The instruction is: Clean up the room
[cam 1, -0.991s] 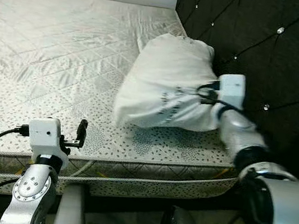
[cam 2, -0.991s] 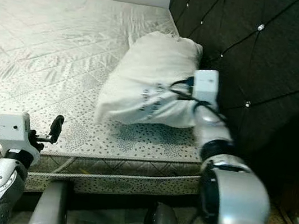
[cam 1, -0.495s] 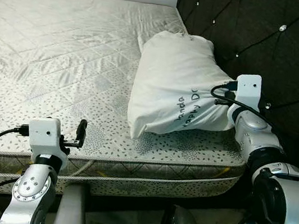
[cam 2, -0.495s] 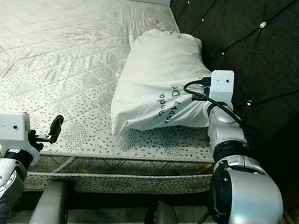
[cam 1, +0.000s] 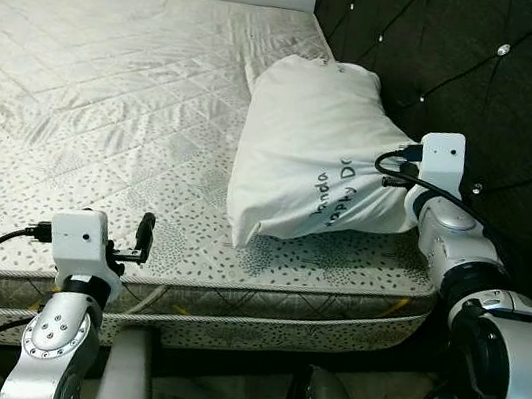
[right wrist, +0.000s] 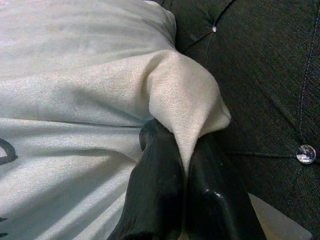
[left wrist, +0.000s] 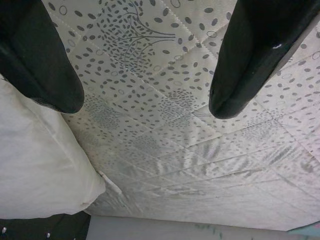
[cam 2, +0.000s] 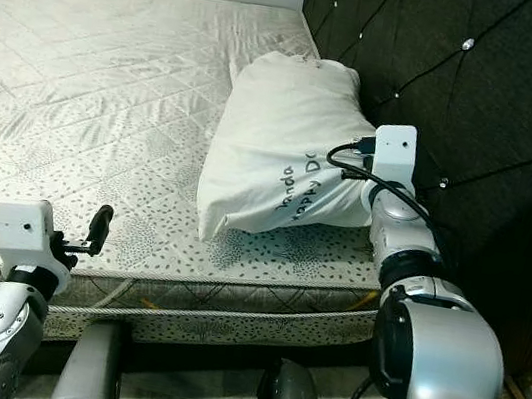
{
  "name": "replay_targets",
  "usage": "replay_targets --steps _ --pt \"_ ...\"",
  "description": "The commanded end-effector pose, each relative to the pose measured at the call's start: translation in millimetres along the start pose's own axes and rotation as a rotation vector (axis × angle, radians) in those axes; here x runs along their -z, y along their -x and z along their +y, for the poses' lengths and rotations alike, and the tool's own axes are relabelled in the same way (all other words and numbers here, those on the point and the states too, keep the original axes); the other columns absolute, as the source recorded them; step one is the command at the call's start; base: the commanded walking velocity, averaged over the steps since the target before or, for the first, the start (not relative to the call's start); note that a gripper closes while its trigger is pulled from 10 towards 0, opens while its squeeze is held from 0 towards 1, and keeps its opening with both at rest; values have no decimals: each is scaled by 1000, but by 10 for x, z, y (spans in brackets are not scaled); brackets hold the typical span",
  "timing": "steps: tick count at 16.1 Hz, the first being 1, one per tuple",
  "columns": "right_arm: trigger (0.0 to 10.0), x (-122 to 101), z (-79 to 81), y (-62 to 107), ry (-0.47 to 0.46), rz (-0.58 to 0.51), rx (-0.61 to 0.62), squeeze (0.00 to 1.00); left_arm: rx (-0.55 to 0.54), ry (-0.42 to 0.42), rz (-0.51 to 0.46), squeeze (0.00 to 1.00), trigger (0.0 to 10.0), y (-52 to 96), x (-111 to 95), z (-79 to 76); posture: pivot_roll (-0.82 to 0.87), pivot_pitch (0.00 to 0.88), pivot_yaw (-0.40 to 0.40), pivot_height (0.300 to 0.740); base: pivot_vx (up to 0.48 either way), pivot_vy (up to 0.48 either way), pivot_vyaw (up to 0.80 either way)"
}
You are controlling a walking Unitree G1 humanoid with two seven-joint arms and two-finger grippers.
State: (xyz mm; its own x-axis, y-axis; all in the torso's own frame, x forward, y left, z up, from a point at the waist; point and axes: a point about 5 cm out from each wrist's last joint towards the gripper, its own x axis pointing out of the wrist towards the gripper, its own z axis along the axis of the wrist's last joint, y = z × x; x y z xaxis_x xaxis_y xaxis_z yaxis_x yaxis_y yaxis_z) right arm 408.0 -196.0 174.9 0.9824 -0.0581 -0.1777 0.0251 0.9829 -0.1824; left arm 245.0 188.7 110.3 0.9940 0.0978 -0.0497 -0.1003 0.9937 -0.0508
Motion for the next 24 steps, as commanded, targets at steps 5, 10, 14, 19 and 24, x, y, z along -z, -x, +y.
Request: replay_targets --steps 5,10,14,19,24 --pt "0 156 -598 120 -59 -42 183 0 34 -4 -13 0 10000 -91 -43 -63 52 0 -44 532 0 0 0" --pt "0 292 -580 150 -86 -35 198 0 29 -4 -9 0 10000 -60 -24 -57 58 0 -52 532 0 0 0" --pt "0 470 -638 211 -102 -12 220 0 40 -6 -11 0 10000 -87 -31 -69 43 0 -42 532 0 0 0" --pt "0 599 -628 249 -110 8 218 0 49 -6 -11 0 10000 -97 -29 -81 39 0 -38 532 0 0 0" --pt "10000 685 -403 254 -122 -12 131 0 48 -1 0 0 10000 -63 14 -85 29 0 -47 532 0 0 0"
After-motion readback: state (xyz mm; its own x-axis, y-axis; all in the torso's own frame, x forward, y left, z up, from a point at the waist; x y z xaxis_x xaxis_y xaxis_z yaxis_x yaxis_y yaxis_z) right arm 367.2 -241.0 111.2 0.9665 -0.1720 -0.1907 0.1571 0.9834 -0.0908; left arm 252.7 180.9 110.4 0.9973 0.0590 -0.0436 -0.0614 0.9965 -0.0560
